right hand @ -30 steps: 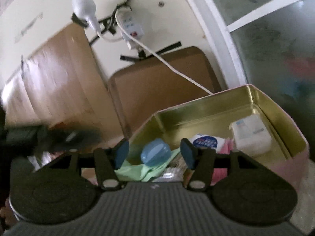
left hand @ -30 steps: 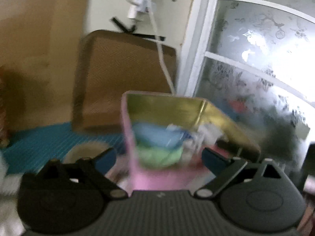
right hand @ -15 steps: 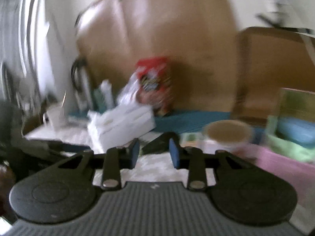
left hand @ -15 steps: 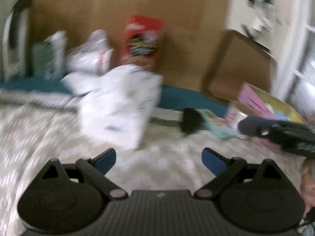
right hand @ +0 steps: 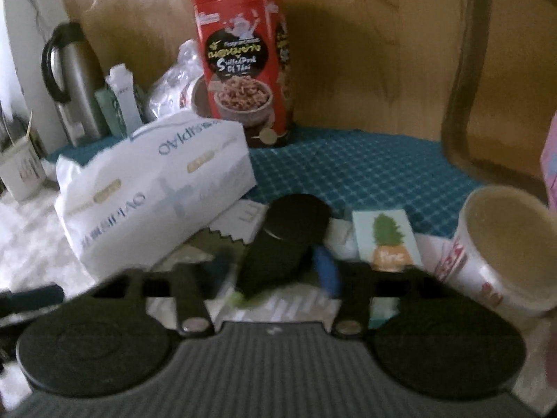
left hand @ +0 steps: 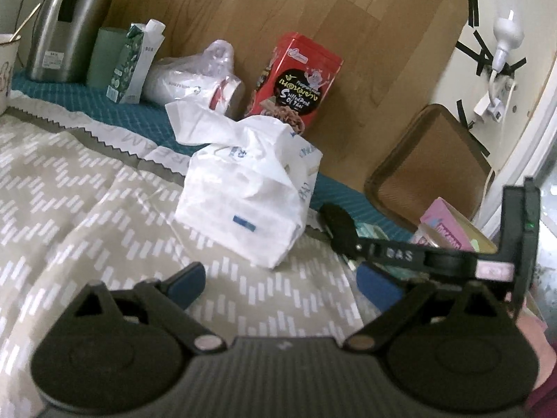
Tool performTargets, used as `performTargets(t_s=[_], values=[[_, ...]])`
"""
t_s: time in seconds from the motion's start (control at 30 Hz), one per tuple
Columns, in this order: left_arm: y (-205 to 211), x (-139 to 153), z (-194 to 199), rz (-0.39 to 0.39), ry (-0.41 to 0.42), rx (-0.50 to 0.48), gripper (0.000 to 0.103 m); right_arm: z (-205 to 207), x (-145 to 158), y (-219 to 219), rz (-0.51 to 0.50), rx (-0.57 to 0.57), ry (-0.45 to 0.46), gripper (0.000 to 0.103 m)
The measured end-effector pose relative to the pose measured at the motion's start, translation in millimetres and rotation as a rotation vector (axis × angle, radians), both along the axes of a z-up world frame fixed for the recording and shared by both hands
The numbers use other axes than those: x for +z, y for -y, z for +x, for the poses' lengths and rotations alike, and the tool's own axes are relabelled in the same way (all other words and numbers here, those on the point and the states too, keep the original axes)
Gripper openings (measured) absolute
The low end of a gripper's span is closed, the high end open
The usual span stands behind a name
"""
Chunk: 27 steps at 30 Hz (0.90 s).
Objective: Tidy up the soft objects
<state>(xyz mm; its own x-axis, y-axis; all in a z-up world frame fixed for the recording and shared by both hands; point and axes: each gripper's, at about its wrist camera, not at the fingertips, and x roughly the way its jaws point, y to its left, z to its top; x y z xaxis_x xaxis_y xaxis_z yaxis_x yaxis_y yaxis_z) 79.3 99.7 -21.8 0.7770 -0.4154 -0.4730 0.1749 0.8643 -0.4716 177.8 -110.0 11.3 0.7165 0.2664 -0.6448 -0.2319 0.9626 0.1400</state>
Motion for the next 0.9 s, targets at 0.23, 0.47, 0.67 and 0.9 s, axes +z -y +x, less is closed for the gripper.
performTargets(t_s=[0.23,0.47,0.67,0.9], values=[[0,-1,1,-0.016,-0.010,-0.027,0.097,-32,2,17,0.038,0.090,-0.018,0.040],[41,15,10,-0.051,-0.098,-0.241,0.085,-138,7,62,0.036,0.179,0.008,0.040],[132,28,20,-0.054,-0.215,-0.500,0.076,-178,-4,114,0.271,0.005,-0.008,0.040],[202,14,16,-0.028,-0.364,-0.650,0.036,-190,-14,147,0.484,-0.067,0.015,0.040]])
